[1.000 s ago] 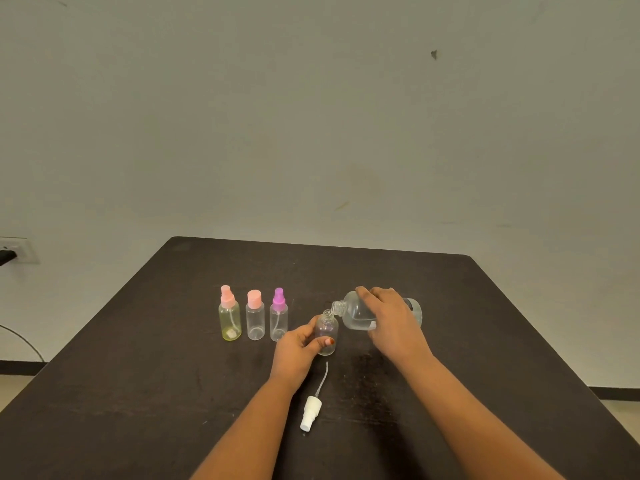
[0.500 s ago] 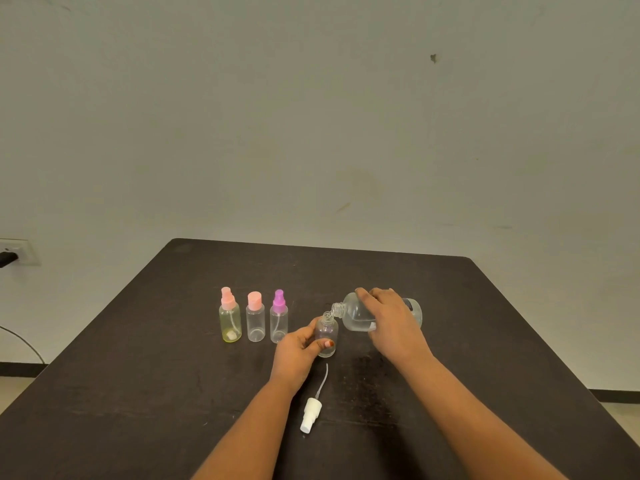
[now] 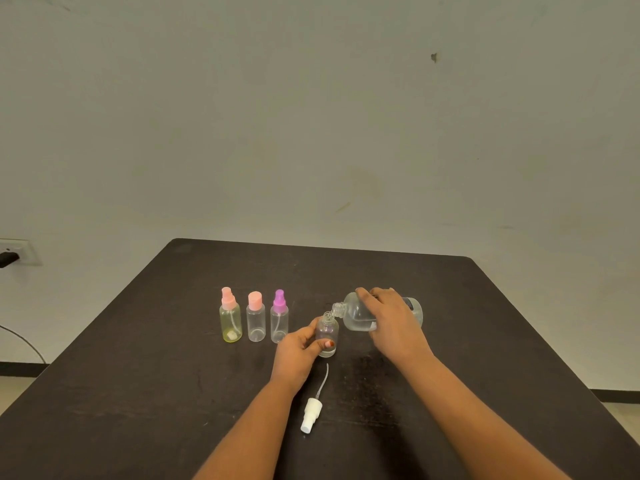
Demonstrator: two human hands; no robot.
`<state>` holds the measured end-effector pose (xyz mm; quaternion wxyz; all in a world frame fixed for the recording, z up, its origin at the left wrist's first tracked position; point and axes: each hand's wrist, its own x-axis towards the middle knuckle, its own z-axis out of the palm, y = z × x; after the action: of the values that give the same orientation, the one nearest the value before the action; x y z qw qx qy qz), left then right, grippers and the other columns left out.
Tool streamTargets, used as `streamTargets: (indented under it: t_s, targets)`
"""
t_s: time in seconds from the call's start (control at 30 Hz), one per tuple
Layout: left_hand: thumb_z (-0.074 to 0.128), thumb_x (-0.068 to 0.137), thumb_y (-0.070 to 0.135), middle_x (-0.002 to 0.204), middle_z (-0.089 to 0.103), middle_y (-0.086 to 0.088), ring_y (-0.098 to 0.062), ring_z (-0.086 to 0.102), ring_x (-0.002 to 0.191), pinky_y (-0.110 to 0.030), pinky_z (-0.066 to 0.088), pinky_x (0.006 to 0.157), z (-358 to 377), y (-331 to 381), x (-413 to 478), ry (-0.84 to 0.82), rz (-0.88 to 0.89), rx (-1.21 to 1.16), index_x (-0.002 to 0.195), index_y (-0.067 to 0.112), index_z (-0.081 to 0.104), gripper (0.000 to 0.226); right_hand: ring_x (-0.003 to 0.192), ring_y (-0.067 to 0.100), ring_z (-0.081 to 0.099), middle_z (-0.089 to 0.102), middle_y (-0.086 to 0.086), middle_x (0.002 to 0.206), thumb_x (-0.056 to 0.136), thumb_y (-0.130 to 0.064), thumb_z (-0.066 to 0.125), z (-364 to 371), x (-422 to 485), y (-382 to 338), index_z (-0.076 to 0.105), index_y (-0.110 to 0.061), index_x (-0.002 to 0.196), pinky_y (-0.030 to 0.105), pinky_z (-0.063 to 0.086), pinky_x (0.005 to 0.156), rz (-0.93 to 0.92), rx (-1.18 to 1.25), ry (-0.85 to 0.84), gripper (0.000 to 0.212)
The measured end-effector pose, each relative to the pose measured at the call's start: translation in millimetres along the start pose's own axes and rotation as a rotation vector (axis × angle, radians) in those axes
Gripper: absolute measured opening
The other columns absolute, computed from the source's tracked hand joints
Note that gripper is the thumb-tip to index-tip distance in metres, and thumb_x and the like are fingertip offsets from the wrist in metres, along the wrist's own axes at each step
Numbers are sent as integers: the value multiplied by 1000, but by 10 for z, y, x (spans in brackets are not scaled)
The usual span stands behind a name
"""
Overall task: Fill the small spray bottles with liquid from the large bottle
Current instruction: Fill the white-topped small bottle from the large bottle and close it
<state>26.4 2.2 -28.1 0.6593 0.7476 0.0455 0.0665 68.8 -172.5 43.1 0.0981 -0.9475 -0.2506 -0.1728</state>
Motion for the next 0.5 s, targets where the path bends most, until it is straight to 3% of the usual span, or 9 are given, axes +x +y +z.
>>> streamTargets:
  t_s: [0.1, 0.23, 0.4, 0.5]
  targets:
    - [63, 85, 8, 116, 58, 17, 2, 53, 111, -4, 42, 83, -1, -6, -4, -5, 1, 12, 127, 13, 56, 43, 123, 23, 42, 51, 6, 130, 83, -3, 57, 0, 4, 3, 36, -20, 142, 33, 24, 112, -4, 0, 1, 65]
    - [62, 86, 7, 114, 58, 19, 9, 51, 101, -1, 42, 80, 0, -2, -7, -8, -3, 14, 128, 12, 55, 43, 120, 25, 45, 54, 8, 127, 80, -1, 59, 8, 2, 3, 39, -18, 140, 35, 24, 112, -10, 6, 8, 65]
    - [62, 86, 9, 116, 54, 19, 4, 48, 110, -12, 37, 95, 0, 2, -3, -10, -5, 41, 131, 13, 52, 46, 122, 25, 43, 52, 8, 129, 81, -2, 58, 11, 5, 6, 37, -19, 141, 35, 23, 112, -7, 1, -2, 66]
    - [62, 86, 8, 112, 52, 22, 4, 47, 111, -13, 36, 96, -4, 1, -3, -12, -8, 44, 131, 12, 52, 46, 123, 24, 42, 51, 7, 130, 82, -2, 57, 6, 5, 7, 36, -20, 142, 35, 23, 112, -6, 0, -6, 66]
